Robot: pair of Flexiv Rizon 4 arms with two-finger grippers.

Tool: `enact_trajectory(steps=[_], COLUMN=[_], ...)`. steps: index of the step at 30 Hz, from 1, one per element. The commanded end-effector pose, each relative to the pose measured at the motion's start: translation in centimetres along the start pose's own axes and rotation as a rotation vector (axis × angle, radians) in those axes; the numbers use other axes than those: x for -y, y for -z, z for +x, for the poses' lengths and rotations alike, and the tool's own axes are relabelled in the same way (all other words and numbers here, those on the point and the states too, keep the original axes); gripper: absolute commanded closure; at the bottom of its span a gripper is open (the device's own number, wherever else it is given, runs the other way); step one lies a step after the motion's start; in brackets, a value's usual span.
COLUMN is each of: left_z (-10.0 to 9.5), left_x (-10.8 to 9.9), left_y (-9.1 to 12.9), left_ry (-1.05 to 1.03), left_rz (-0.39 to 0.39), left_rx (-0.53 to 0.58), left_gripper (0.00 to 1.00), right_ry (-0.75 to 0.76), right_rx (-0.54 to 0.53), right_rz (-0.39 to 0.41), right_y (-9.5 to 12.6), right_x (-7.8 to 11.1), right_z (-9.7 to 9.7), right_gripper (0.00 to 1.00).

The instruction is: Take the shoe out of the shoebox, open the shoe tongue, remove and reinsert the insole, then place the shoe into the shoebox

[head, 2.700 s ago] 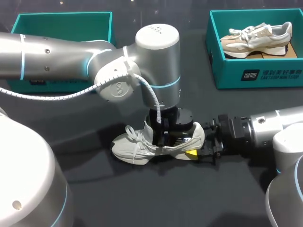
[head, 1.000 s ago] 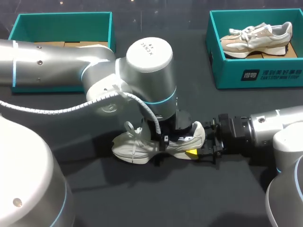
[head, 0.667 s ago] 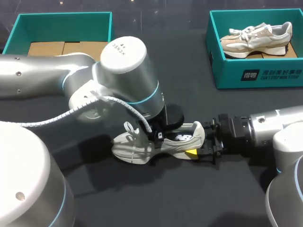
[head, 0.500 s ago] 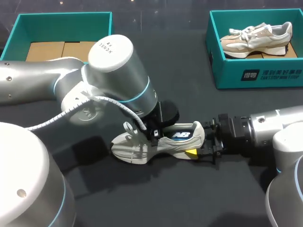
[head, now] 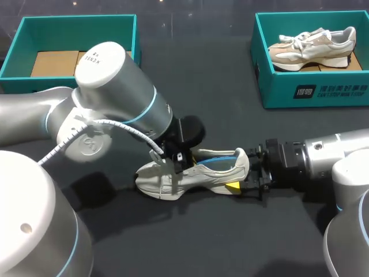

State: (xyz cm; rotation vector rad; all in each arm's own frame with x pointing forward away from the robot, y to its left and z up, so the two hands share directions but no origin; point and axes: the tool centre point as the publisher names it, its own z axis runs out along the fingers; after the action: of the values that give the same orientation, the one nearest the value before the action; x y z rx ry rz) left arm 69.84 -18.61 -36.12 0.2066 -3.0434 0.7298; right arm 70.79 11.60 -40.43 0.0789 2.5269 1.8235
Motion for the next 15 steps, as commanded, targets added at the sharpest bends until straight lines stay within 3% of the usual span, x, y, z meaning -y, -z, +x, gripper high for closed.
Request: enact_trajectory(steps=[1, 15], left_z=[0.1, -0.6], left_x=[-0.3, 3.9], left_y=[0.5, 1.7], left_ry=[0.000, -0.030], left_rz=[0.042, 0.077], left_rx=[0.000, 0.015], left_gripper=[1.00, 1.00], right_ry=[-0.001, -0.001], right_rx=[0.000, 0.000], right_rz=[0.005, 0.005], right_y=[0.1, 0.1], right_x=[0.0, 0.0], right_z=[0.0, 0.0], right_gripper=[1.00, 1.00])
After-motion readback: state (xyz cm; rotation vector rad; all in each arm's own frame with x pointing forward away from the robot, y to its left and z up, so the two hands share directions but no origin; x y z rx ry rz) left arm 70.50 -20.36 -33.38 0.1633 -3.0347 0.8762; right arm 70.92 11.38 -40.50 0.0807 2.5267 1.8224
